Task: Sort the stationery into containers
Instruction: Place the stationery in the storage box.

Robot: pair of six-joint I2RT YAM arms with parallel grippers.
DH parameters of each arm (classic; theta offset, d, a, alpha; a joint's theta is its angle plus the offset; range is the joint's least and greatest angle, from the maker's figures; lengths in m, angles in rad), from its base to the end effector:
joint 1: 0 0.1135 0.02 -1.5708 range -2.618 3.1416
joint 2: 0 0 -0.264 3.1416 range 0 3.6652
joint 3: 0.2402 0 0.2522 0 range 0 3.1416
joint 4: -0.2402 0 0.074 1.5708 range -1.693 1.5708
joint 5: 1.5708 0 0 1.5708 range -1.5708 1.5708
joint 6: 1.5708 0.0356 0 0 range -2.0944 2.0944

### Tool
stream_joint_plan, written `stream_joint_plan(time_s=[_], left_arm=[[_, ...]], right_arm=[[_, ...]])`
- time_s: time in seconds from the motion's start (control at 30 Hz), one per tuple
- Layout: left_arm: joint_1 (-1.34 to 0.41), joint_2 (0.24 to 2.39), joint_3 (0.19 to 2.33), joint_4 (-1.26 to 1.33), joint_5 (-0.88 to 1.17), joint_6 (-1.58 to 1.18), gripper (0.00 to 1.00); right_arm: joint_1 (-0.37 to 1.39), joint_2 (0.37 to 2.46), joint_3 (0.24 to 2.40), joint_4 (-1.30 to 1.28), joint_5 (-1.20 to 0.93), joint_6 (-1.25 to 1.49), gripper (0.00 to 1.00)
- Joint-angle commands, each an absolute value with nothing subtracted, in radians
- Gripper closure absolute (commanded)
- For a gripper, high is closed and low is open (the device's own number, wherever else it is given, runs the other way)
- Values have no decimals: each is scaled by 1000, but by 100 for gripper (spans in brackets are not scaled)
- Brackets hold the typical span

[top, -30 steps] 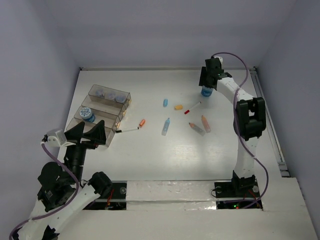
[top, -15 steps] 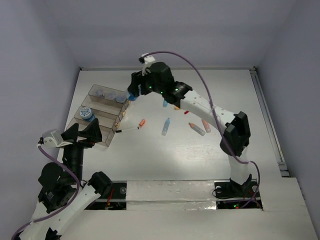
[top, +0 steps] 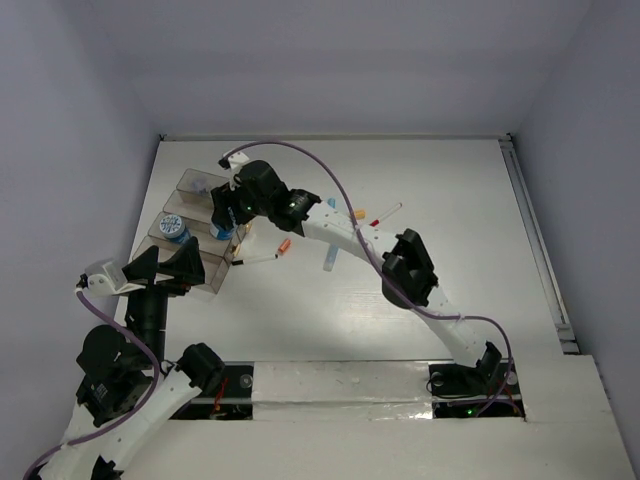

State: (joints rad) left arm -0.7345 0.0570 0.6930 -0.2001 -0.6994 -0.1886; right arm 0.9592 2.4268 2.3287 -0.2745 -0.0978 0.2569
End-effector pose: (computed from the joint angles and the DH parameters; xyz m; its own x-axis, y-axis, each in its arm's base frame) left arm 0.0225 0.0106 0.3651 0.2929 -0.4578 -0.8395 0.1371 0.8890 -0.4369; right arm 0.3250 0.4695 0.2824 -0.4225 -0.1620 -0.8918 -0.7855 0.5564 0.2710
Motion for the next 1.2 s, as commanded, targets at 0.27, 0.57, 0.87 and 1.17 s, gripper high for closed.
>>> stream_joint_plan(time_s=[0.27, 0.57, 0.87, 1.17], left_arm=[[-727, 58, 687, -158, -660, -189, 1], [-727, 63, 686, -153, -649, -187, 1], [-727, 55, 687, -160, -649, -190, 1], [-727, 57, 690, -169, -653, -196, 1]], right_arm=[[996, 2511, 2502, -184, -150, 258, 58], [1005, 2540, 2488, -193, -147, 256, 58], [1014, 2548, 2473, -189, -129, 252, 41], [1014, 2522, 2464, -178, -112, 235, 19]])
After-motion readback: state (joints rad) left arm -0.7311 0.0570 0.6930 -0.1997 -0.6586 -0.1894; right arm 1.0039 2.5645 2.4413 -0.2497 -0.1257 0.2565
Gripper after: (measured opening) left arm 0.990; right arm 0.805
